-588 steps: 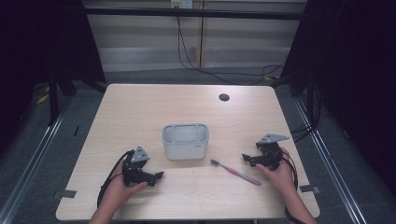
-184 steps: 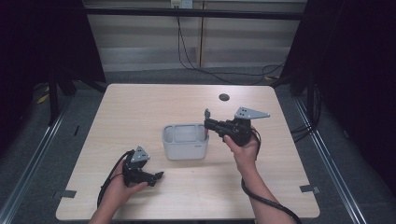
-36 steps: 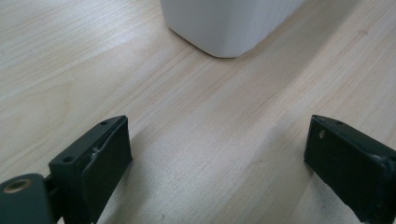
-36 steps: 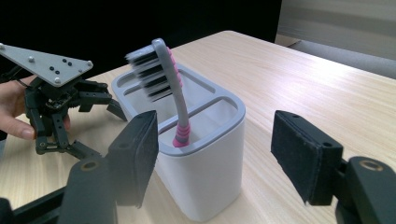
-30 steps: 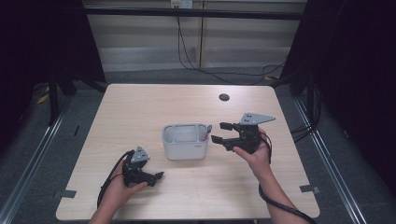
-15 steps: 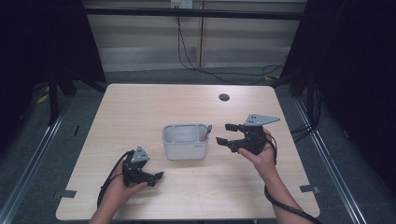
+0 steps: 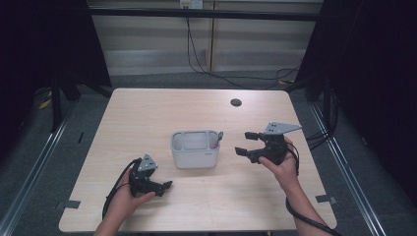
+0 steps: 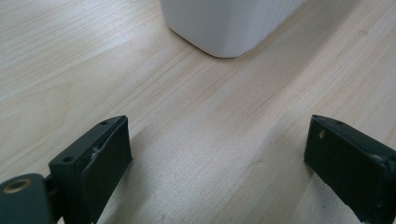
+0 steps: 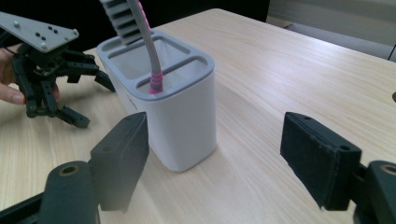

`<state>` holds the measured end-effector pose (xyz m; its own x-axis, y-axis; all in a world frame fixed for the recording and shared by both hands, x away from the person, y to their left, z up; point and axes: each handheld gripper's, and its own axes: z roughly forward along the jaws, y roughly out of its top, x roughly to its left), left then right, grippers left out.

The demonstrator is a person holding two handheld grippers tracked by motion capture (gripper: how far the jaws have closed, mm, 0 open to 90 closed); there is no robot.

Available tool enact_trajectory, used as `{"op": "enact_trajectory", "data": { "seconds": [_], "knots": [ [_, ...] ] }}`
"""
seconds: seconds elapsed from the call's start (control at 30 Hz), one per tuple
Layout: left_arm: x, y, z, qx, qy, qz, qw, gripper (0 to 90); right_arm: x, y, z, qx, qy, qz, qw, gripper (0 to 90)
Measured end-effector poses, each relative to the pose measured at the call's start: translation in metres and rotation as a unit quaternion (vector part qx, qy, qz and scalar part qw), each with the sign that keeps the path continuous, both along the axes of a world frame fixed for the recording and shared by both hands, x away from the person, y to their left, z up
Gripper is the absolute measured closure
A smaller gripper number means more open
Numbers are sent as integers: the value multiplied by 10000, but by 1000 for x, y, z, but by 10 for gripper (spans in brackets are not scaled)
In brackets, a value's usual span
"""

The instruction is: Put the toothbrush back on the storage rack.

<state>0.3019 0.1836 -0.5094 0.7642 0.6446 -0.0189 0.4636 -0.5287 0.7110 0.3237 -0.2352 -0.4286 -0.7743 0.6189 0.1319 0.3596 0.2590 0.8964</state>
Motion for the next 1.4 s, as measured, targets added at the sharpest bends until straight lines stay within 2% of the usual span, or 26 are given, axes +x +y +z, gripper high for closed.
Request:
{"op": "enact_trajectory", "data": {
  "seconds": [0.3,0.57,0.97,1.13,1.4],
  "knots": [
    [0,0,0,1,0,0,10000,69,-2,-6,-5,-149,53,25,9999,186],
    [0,0,0,4,-1,-1,10000,69,-3,-11,-8,-283,92,-1,9996,181],
    [0,0,0,2,1,0,10000,69,-3,-24,-19,-439,269,-141,9986,181],
    [0,0,0,1,2,2,10000,69,-5,-25,-23,-633,306,-125,9974,181],
    [-1,0,0,-22,19,15,10000,69,-5,-31,-29,-722,382,-218,9964,181]
  ]
}}
